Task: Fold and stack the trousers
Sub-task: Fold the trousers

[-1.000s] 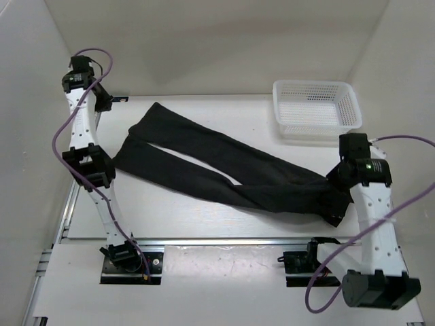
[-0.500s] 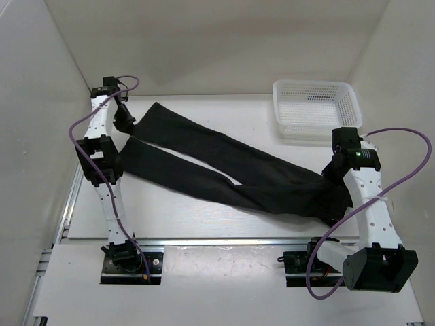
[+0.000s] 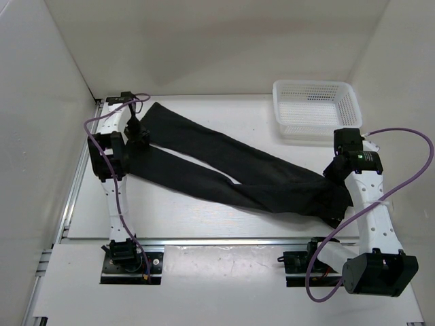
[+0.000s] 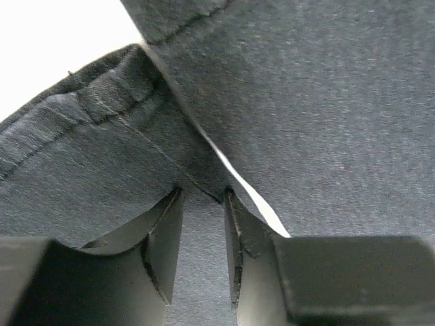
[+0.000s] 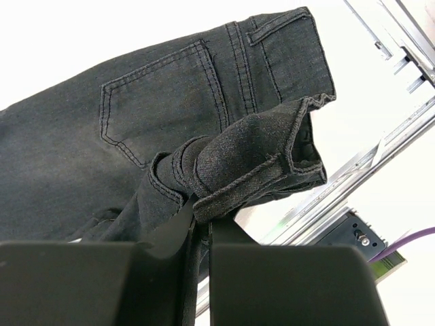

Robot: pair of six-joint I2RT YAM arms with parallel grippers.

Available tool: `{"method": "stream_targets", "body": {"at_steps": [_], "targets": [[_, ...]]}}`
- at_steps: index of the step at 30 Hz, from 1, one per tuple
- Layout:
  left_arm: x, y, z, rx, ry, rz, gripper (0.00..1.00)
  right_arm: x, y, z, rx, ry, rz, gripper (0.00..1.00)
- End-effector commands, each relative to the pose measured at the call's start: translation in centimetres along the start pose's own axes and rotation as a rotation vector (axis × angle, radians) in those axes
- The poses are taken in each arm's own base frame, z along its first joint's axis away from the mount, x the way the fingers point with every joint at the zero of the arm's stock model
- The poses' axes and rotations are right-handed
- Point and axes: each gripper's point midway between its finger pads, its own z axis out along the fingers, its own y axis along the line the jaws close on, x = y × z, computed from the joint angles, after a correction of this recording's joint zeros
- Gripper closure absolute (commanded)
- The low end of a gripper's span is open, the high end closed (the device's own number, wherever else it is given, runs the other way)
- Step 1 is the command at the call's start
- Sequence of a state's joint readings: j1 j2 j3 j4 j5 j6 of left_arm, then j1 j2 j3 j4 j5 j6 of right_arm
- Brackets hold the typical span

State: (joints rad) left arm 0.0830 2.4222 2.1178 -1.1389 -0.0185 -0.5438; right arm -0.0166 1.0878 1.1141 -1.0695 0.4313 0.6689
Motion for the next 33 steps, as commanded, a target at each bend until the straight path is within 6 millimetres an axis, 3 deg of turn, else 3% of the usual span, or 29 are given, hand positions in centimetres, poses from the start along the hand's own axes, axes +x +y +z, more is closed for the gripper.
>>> {"method": "stream_targets", "body": {"at_steps": [1,2,4,8,12,14,15,16,20,25,26,28,29,33], "targets": [[-0.9,-1.9,-1.4,0.033,-0.068,-0.012,0.52,-1.0,-0.1,-0.1,-0.004,-0.049,-0.001,1.0],[-0.5,-2.2,-0.9,0.029,-0.059,-0.003,0.46,-1.0,-0.1,-0.1,-0.004,-0.049,-0.001,1.0],[-0.2,-2.0,-0.5,0.018,-0.042,-0.012,0.44,-1.0,-0.1,-0.1,-0.004,-0.049,-0.001,1.0],[0.6,-1.1,0.7,-0.024,-0.019,-0.02,0.42,-1.2,-0.2,0.0,-0.004,-0.056,0.001,1.0],[0.2,-1.1,0.5,-0.028,-0.036,-0.008,0.46,-1.1,-0.1,0.0,-0.011,-0.051,0.001,1.0],[0.5,-1.4,0.6,-0.012,-0.016,0.005,0.55,-1.1,-0.1,0.0,-0.011,-0.051,0.001,1.0],[0.2,-1.5,0.4,-0.007,-0.023,0.004,0.83,-1.1,-0.1,0.0,-0.011,-0.051,0.001,1.0],[0.6,-1.2,0.8,-0.019,-0.004,0.005,0.9,-1.1,-0.1,0.0,-0.011,-0.051,0.001,1.0],[0.3,-0.7,0.0,-0.049,-0.025,0.005,0.9,-1.3,-0.3,-0.2,-0.011,-0.058,0.003,1.0],[-1.3,0.0,-4.9,-0.068,-0.137,-0.002,0.9,-1.4,-0.4,-0.5,-0.021,-0.071,0.009,1.0],[-1.8,0.2,-7.4,-0.059,-0.184,-0.007,0.9,-1.4,-0.4,-0.6,-0.021,-0.072,0.009,1.0],[-2.0,0.9,-9.5,-0.071,-0.232,-0.022,0.9,-1.8,-0.5,-1.0,-0.028,-0.088,0.024,1.0],[-2.3,0.7,-11.8,-0.043,-0.275,-0.029,0.9,-1.9,-0.6,-1.2,-0.034,-0.097,0.029,1.0],[-3.9,-0.3,-16.1,0.03,-0.373,-0.022,0.9,-2.6,-0.6,-1.7,-0.038,-0.119,0.028,1.0]]}}
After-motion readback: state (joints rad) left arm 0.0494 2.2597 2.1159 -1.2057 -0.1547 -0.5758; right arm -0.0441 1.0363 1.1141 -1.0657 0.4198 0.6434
